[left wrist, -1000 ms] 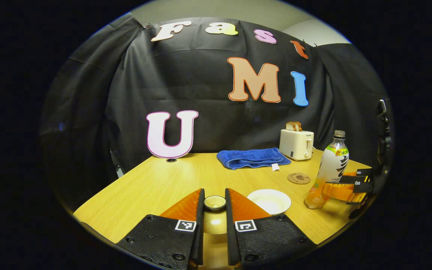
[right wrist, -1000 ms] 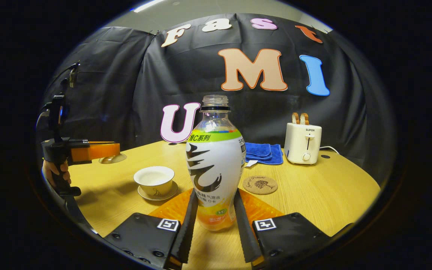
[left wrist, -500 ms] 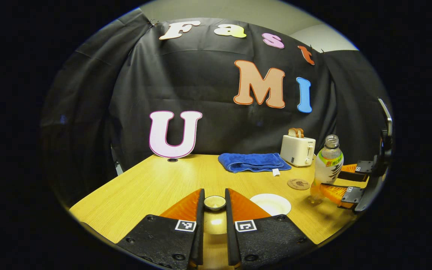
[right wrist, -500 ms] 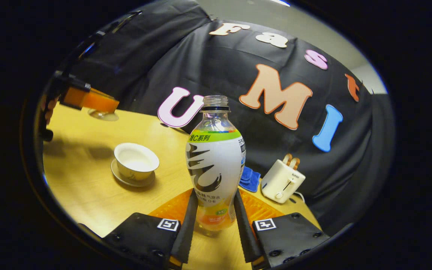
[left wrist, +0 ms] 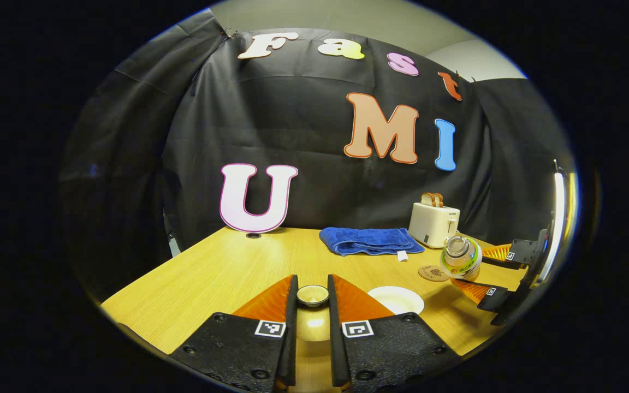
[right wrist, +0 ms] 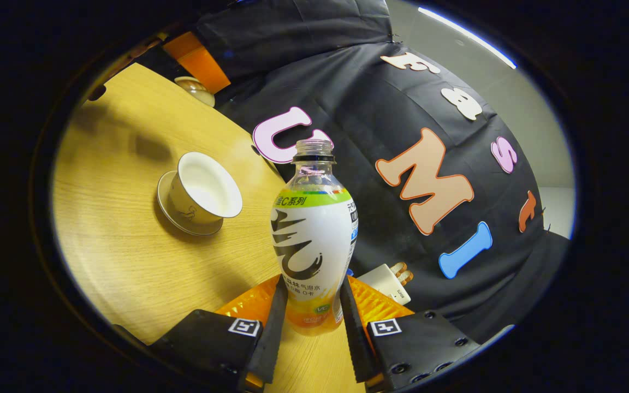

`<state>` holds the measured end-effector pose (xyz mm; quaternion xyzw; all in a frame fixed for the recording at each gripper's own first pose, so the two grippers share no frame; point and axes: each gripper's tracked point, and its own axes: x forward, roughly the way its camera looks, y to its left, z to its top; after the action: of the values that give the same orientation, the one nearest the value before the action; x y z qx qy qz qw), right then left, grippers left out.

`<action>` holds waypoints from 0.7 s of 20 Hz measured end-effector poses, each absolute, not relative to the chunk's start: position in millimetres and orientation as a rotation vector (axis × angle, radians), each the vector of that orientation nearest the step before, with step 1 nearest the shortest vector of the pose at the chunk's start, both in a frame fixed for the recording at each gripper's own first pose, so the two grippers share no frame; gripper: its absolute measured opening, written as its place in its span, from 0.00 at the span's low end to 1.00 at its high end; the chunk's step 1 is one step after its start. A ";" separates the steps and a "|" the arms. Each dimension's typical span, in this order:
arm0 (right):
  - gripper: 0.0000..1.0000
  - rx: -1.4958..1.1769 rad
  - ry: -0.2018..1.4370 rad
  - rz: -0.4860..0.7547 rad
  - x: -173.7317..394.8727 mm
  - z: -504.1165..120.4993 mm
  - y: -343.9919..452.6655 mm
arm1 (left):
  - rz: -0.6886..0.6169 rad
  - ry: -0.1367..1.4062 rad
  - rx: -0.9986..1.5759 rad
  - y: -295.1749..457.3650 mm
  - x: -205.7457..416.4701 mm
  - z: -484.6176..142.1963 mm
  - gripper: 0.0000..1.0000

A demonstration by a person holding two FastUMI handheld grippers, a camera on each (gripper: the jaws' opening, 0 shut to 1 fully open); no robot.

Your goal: Open the teacup lid with one hand, grasp the water bottle and pour water into the teacup with the other hand; after pouring, place the water bottle on the coaster and then close the teacup lid.

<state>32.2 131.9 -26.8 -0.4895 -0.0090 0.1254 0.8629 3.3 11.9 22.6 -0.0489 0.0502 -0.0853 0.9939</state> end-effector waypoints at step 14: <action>0.58 -1.448 -0.133 0.235 50.7 -2.7 144.1 | -0.182 0.079 -0.121 13.7 -0.9 34.1 0.23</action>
<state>50.7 144.1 -2.7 -0.6601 -0.0608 0.1072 0.7410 -0.9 13.7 34.1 -0.0604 0.0394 -0.0908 0.9933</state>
